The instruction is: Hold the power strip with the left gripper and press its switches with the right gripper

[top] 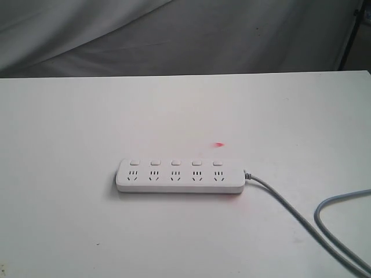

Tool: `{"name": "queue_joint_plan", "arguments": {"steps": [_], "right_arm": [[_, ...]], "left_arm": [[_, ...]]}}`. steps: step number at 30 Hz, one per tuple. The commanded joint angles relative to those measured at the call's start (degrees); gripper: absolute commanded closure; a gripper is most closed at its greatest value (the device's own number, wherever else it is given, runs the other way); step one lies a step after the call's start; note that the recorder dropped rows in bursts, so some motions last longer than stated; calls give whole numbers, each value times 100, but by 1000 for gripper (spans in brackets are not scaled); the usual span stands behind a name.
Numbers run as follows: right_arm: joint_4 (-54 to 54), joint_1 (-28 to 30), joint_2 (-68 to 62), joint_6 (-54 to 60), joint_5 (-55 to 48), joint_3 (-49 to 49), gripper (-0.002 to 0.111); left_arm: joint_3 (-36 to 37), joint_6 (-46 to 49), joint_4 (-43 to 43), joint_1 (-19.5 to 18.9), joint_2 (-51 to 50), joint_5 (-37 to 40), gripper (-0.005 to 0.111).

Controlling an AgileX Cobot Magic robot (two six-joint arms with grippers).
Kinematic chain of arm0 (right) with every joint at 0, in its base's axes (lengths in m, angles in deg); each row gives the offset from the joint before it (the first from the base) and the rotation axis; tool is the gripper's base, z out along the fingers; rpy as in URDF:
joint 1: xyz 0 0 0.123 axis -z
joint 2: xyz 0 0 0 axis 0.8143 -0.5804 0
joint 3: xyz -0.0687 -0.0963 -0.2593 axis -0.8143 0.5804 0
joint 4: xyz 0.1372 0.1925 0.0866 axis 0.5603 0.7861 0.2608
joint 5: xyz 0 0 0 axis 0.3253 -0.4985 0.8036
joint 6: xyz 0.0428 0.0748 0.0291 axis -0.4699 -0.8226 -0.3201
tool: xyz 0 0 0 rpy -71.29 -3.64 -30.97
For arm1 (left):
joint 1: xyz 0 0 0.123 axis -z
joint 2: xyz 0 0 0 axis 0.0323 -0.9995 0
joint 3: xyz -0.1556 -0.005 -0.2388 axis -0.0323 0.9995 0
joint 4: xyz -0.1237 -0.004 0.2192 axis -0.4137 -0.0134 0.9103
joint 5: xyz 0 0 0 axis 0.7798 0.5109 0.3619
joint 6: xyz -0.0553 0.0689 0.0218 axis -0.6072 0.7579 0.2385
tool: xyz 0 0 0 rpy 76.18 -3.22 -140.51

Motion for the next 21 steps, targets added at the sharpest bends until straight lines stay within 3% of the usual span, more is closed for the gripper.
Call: {"name": "queue_joint_plan", "arguments": {"steps": [1,4,5,21], "right_arm": [[-38,44,8,-14,14,19,108],[-38,44,8,-14,14,19,108],[-38,44,8,-14,14,19,108],[-38,44,8,-14,14,19,108]], "left_arm": [[-24,309,514,286,-202,14,62],[-24,309,639,579,-424,14,34],[-24,309,653,657,-476,14,32],[-24,309,1345,2366,-1540,14,32]]}}
